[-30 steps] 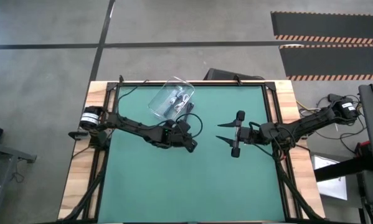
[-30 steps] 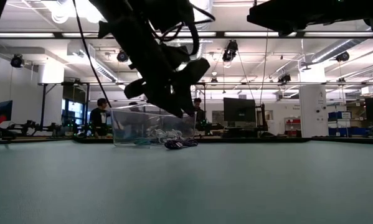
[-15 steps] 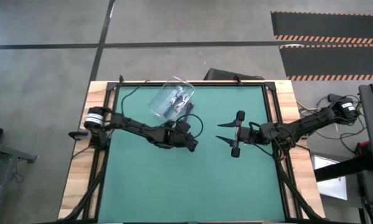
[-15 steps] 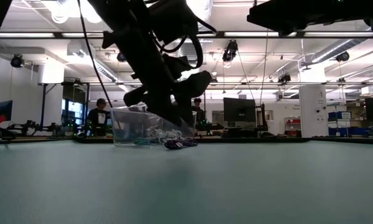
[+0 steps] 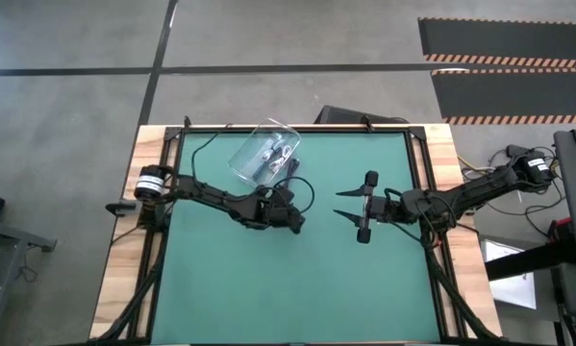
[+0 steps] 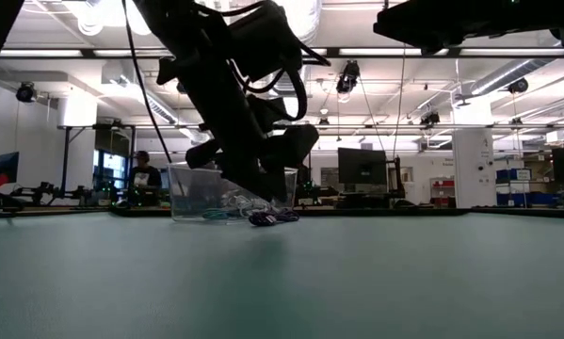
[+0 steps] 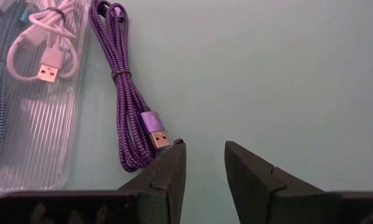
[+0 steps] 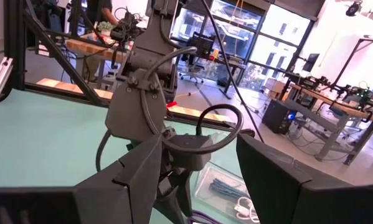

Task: Pick and place USB-C Cables
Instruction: Put the violet USB cable into the transparent bin

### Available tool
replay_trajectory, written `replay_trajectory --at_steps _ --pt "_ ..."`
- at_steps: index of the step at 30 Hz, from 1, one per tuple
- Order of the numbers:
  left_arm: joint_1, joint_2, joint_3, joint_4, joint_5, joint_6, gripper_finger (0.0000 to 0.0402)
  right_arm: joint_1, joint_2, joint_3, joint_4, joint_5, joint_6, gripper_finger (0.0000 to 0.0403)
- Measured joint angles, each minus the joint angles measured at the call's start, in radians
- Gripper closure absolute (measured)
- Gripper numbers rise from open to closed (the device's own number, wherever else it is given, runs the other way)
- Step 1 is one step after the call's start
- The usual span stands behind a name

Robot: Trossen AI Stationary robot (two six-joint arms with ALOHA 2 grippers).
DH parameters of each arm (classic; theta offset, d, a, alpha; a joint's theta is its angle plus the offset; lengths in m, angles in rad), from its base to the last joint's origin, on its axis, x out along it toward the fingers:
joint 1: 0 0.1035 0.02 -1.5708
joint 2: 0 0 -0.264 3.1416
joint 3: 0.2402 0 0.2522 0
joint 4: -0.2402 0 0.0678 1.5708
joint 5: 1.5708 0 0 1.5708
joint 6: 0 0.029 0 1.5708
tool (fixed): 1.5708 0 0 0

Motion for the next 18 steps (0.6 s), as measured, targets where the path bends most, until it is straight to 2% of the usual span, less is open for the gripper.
replay_trajectory --at_steps 10,14,18 --pt "-0.075 -0.14 -0.012 -0.006 -0.001 0.188 0.0309 -0.005 0.001 0.0 -0.036 0.01 0.028 0.0202" --pt "-0.116 -0.243 -0.012 -0.005 -0.009 0.337 0.0309 -0.012 0.001 0.002 -0.039 0.011 0.062 0.0202" --pt "-0.132 -0.354 -0.017 -0.009 -0.015 0.49 0.0309 -0.023 0.015 0.051 -0.125 0.011 0.121 0.0202"
